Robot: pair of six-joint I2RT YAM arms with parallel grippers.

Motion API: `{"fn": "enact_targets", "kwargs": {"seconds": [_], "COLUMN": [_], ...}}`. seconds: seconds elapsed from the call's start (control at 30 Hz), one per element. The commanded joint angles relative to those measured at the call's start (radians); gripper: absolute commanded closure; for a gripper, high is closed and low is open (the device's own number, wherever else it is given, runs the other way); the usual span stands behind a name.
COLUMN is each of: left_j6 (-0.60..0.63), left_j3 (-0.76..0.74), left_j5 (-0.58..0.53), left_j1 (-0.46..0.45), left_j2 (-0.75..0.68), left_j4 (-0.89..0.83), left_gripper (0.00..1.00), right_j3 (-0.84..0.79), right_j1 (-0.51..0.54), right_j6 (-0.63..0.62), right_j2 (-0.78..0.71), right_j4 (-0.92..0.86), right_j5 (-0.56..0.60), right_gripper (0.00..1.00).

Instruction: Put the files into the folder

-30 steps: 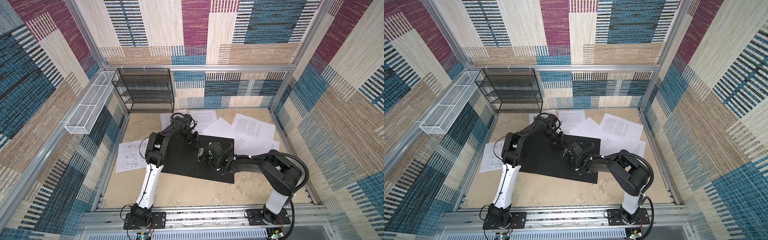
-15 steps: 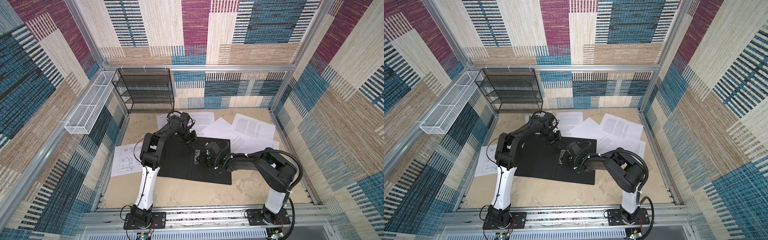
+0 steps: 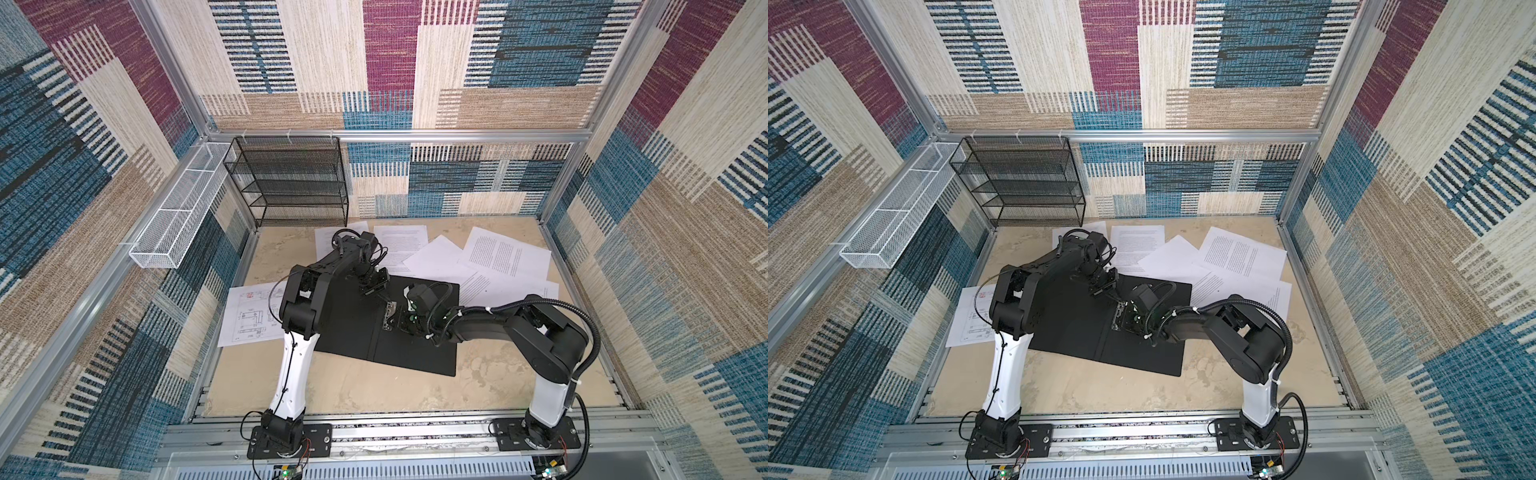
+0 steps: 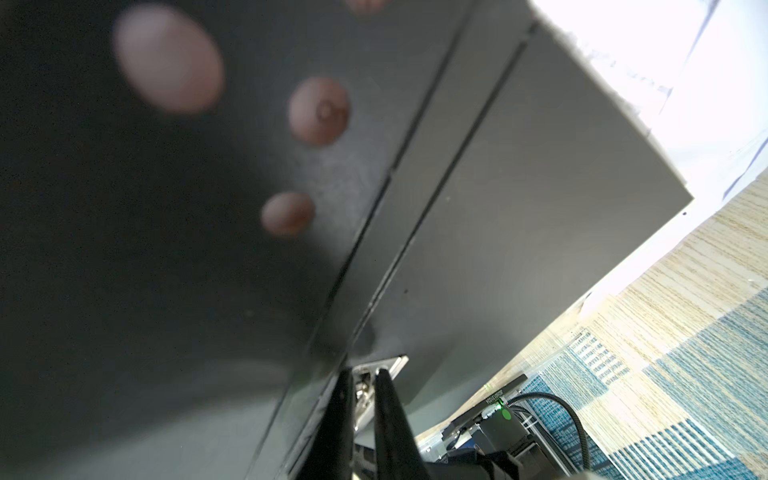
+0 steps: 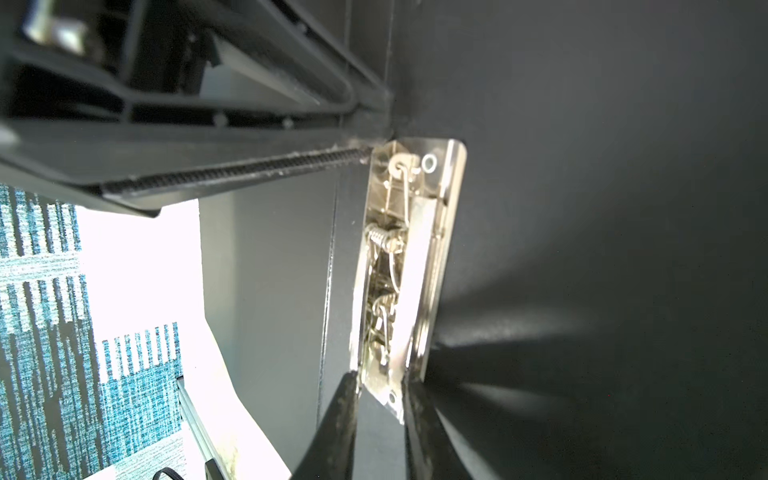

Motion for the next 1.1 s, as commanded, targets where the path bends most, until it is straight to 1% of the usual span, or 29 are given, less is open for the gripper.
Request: {"fn": "enact_targets", "kwargs": {"seconds": [0.0,0.07,0.13,0.17,0.23,0.37,0.5,0.7,0.9,0.97,1.0,1.07], "left_j6": [-0.015,-0.020,-0.027,-0.031,-0.034,-0.042,-0.041,-0.043,-0.047,-0.047,-0.048,-0.049], "left_j3": [-0.013,-0.018,-0.029,-0.034,-0.031,-0.025,-0.032,-0.030,-0.029,-0.030,-0.031,-0.031], "left_j5": [-0.063,-0.069,-0.082,-0.084,-0.084,-0.087,-0.091,-0.087,-0.089,-0.090,-0.090,-0.096], "left_j1": [-0.001,-0.001,-0.001,0.001,0.001,0.001,0.001,0.001,0.000,0.000,0.000,0.001], "left_j2": [0.019,0.026,0.026,0.022,0.019,0.019,0.025,0.034,0.039,0.039,0.039,0.038], "left_j4": [-0.016,-0.015,-0.016,-0.016,-0.015,-0.014,-0.015,-0.013,-0.014,-0.013,-0.014,-0.014], "left_gripper": [0.89,0.90,0.92,0.92,0.92,0.93,0.94,0.94,0.94,0.94,0.94,0.95], "right_j3": [-0.001,0.007,0.010,0.006,-0.003,0.055,0.076,0.086,0.109,0.104,0.107,0.114], "right_j1": [0.010,0.014,0.023,0.026,0.024,0.032,0.036,0.038,0.040,0.041,0.041,0.043], "right_j6": [-0.018,-0.031,-0.041,-0.040,-0.042,-0.070,-0.055,-0.038,-0.026,-0.026,-0.027,-0.029], "right_j2": [-0.026,-0.034,-0.054,-0.068,-0.088,-0.054,-0.013,0.016,0.034,0.035,0.039,0.046], "right_j4": [0.008,-0.009,-0.032,-0.045,-0.049,-0.077,-0.090,-0.131,-0.188,-0.172,-0.168,-0.169], "right_j5": [0.029,0.039,0.075,0.101,0.109,0.053,0.006,0.015,0.027,0.016,0.011,0.007], "right_gripper": [0.73,0.72,0.71,0.70,0.68,0.71,0.73,0.78,0.80,0.80,0.80,0.86]}}
